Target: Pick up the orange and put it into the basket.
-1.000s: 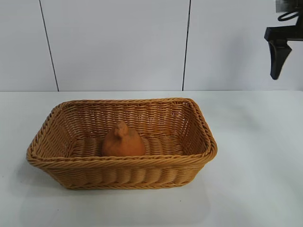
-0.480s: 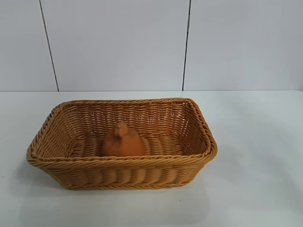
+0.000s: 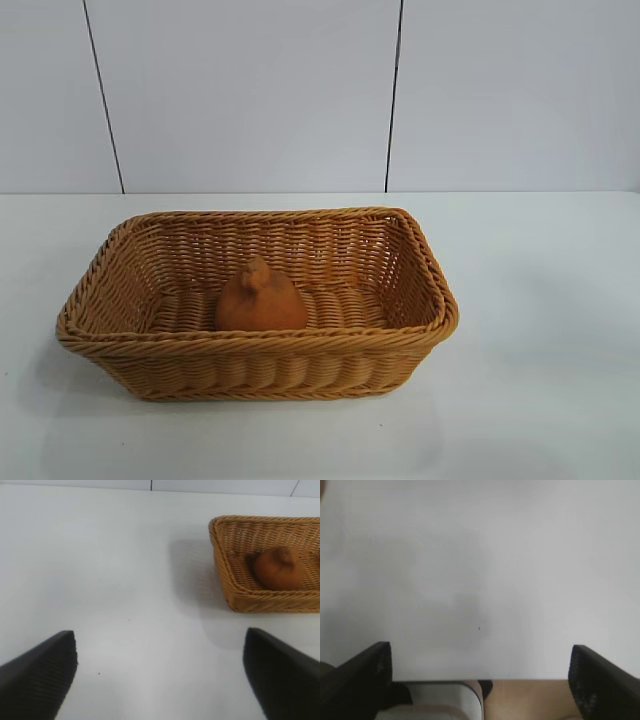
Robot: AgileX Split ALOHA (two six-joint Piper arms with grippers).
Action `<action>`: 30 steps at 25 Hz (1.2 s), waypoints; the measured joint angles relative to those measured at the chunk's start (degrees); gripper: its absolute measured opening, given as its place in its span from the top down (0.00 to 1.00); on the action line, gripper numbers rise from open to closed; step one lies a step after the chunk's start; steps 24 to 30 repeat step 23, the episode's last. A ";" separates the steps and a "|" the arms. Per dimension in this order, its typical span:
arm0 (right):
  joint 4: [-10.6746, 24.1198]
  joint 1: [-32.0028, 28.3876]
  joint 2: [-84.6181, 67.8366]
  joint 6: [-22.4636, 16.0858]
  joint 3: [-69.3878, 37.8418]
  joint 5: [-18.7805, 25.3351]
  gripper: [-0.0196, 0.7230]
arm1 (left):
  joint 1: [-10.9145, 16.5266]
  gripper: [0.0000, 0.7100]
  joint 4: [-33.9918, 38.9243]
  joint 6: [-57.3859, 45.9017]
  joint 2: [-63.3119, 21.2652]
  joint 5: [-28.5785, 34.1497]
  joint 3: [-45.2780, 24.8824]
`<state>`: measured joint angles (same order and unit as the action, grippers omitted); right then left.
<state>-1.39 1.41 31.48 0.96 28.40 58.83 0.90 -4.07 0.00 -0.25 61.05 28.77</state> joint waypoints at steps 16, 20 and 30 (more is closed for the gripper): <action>-0.07 0.00 -31.58 0.00 -0.30 -0.21 0.08 | 0.00 0.09 0.00 0.00 0.00 0.00 0.00; -0.07 0.00 -31.83 0.00 -0.30 -0.14 0.08 | 0.00 0.09 0.00 0.00 0.00 0.00 0.00; -0.07 0.00 -31.83 0.00 -0.30 -0.14 0.08 | 0.00 0.09 0.00 0.00 0.00 0.00 0.00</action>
